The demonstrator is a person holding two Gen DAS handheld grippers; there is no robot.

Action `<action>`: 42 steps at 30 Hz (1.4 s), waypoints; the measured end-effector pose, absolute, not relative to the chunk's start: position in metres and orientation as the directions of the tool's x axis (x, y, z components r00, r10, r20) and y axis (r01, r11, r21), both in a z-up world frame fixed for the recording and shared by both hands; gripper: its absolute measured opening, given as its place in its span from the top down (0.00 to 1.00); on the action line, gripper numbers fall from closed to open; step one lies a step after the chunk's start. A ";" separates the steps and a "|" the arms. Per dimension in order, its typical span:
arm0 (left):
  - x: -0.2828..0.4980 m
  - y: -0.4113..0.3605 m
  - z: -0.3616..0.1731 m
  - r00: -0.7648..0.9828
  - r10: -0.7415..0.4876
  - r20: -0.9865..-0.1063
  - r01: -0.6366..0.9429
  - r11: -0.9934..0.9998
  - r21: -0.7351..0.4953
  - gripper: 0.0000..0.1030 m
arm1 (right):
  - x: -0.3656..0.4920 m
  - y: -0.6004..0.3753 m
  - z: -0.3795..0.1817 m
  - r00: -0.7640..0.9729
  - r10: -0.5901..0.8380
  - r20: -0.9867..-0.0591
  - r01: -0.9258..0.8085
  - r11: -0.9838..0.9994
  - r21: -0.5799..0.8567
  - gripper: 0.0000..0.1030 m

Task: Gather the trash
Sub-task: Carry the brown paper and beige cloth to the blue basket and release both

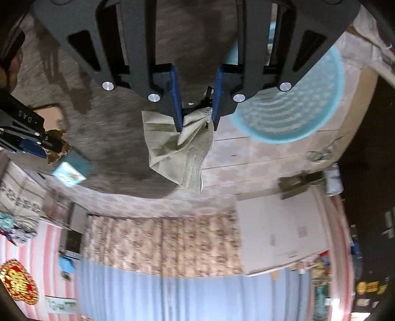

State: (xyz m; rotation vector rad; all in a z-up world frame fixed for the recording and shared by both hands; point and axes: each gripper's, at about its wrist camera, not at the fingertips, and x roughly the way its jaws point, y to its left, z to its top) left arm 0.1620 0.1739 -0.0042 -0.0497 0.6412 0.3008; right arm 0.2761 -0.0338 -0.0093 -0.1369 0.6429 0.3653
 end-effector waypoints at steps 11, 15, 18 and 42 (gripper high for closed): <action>0.111 0.282 -0.044 0.658 0.413 -0.629 -0.489 0.870 0.060 0.79 | 0.232 0.094 -0.023 0.651 0.492 -0.579 -0.584 0.811 0.033 0.60; 0.108 0.298 -0.060 0.654 0.410 -0.636 -0.498 0.866 0.047 0.79 | 0.223 0.124 -0.025 0.634 0.535 -0.558 -0.631 0.775 0.026 0.60; 0.110 0.311 -0.067 0.655 0.393 -0.645 -0.506 0.862 0.012 0.79 | 0.226 0.134 -0.029 0.600 0.582 -0.548 -0.657 0.750 0.077 0.59; 0.083 0.354 -0.056 0.637 0.507 -0.581 -0.639 0.769 -0.029 0.09 | 0.223 0.212 -0.059 0.520 0.607 -0.601 -0.739 0.672 0.039 0.56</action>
